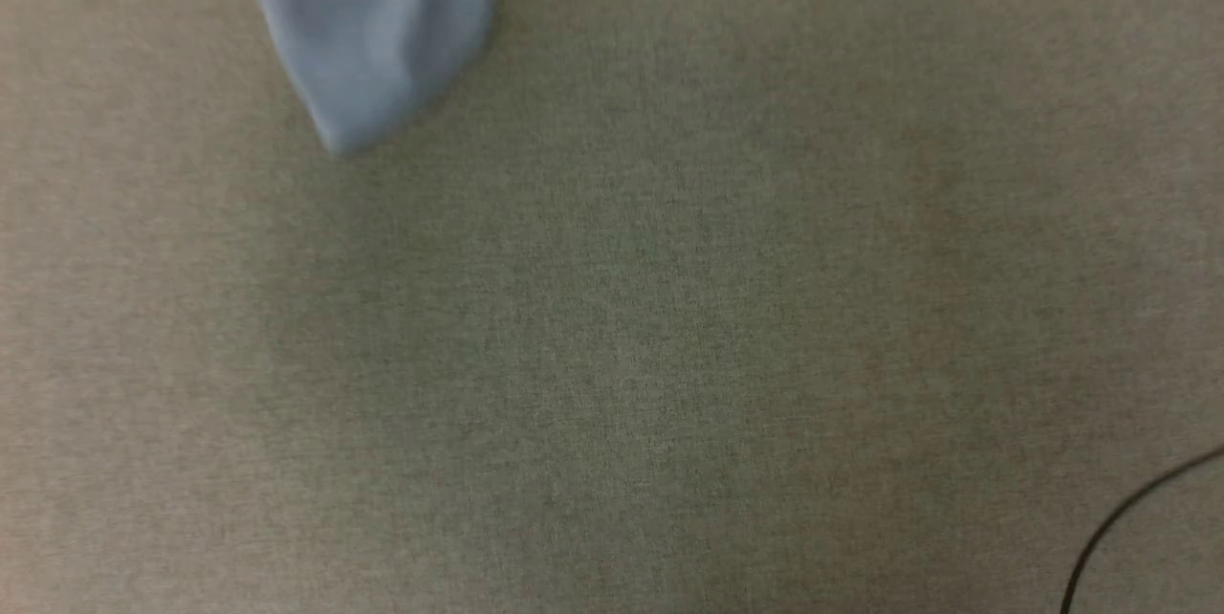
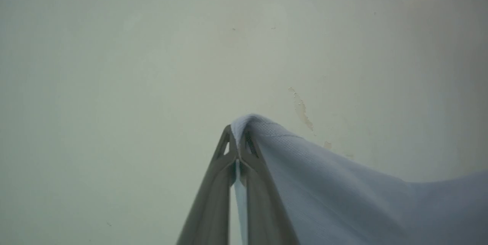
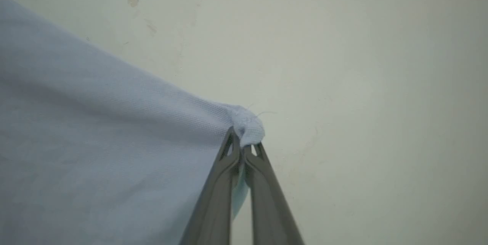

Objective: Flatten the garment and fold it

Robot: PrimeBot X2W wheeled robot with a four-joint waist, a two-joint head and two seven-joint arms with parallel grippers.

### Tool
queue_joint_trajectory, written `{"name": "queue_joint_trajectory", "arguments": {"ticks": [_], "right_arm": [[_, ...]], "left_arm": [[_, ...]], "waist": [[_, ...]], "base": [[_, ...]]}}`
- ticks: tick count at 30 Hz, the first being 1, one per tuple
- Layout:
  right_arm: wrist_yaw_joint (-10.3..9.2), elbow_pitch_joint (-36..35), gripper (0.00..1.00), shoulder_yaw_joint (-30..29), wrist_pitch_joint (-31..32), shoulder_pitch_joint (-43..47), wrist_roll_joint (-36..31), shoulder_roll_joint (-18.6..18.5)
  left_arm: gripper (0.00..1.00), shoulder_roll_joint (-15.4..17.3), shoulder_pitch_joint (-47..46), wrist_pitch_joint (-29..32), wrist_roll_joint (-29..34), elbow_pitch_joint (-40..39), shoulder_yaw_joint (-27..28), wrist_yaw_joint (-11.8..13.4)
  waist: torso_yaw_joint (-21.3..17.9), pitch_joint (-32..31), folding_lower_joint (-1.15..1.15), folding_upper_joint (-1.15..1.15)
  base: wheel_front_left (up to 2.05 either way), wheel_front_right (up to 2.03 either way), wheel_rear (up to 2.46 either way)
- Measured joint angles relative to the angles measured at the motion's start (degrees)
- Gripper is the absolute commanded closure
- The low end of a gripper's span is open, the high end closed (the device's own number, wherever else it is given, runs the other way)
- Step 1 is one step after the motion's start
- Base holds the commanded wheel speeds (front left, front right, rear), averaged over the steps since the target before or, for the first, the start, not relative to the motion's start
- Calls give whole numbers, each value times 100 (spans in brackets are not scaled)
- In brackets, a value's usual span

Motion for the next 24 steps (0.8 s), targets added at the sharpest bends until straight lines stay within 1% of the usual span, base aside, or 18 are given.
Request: {"name": "queue_joint_trajectory", "arguments": {"ticks": [5, 12, 15, 18, 24], "right_arm": [[0, 797, 100, 81, -442, -522, -144, 221], [0, 1510, 100, 393, -828, -545, -116, 424], [0, 1725, 100, 456, -991, -387, -57, 501], [0, 1937, 100, 555, -1147, -42, -1, 577], [0, 2226, 100, 866, -1470, 1094, 193, 700]], "left_arm": [[100, -275, -691, -415, 172, 676, -153, -103], [100, -576, -651, -814, 168, 1400, -336, -209], [100, -666, -335, -991, 108, 1588, -378, -256], [100, -781, 197, -1129, 41, 1670, -453, -261], [100, -956, 1856, -1232, -29, 1646, -808, -265]], "waist": [[-16, 432, 0, 0], [85, 818, 0, 0], [195, 871, -2, 0], [301, 863, -1, 0], [424, 566, -2, 0]], "base": [[0, 0, 0], [0, 0, 0], [0, 0, 0], [0, 0, 0], [0, 0, 0]]}}
